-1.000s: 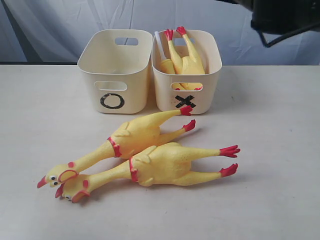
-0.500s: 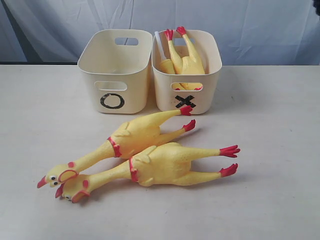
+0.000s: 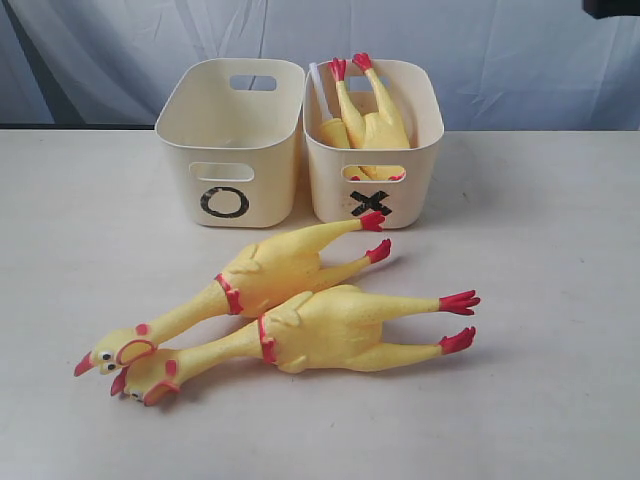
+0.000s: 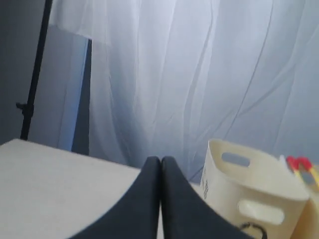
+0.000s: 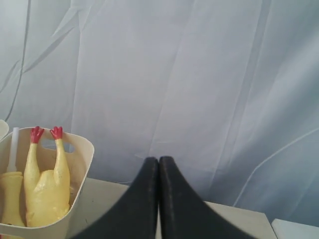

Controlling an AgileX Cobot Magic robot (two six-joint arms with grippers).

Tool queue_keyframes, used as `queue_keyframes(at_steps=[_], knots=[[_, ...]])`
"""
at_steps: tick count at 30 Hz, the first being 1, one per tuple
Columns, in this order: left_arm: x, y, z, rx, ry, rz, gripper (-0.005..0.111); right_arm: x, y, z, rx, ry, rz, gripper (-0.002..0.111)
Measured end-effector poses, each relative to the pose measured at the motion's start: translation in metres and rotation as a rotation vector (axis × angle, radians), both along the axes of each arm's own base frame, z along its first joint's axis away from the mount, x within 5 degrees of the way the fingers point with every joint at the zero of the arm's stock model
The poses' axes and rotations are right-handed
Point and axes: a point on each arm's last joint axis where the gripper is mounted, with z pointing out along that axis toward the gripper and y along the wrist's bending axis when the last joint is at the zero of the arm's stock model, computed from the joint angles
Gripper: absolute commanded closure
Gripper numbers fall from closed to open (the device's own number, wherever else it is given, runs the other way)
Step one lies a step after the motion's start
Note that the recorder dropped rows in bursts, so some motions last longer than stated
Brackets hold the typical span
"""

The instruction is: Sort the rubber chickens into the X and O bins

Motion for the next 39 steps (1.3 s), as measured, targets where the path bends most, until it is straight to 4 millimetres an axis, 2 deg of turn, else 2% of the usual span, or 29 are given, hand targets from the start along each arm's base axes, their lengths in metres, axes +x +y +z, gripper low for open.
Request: queue_keyframes(at_steps=[7, 13, 16, 20, 26, 34, 39], knots=[[-0.005, 0.007, 0.019, -0.247, -0.238, 0.014, 0.107, -0.040, -0.023, -0.009, 0.041, -0.059, 0.072, 0.109], [-0.007, 0.008, 0.022, -0.467, -0.296, -0.039, 0.107, -0.070, -0.044, -0.021, 0.075, -0.110, 0.095, 0.109], [-0.007, 0.006, 0.023, -0.515, -0.304, -0.076, 0.107, -0.086, -0.056, -0.029, 0.097, -0.143, 0.096, 0.109], [-0.009, -0.003, 0.034, -0.413, -0.280, -0.150, 0.107, -0.102, -0.065, -0.044, 0.113, -0.169, 0.119, 0.109], [-0.010, -0.018, 0.067, -0.174, -0.262, -0.260, 0.107, -0.121, -0.067, -0.063, 0.165, -0.219, 0.235, 0.109], [0.016, -0.039, 0.097, 0.127, -0.085, -0.432, 0.106, -0.139, -0.055, -0.083, 0.218, -0.262, 0.473, 0.109], [0.037, -0.049, 0.108, 0.297, 0.054, -0.556, 0.094, -0.150, -0.047, -0.090, 0.230, -0.292, 0.626, 0.109]])
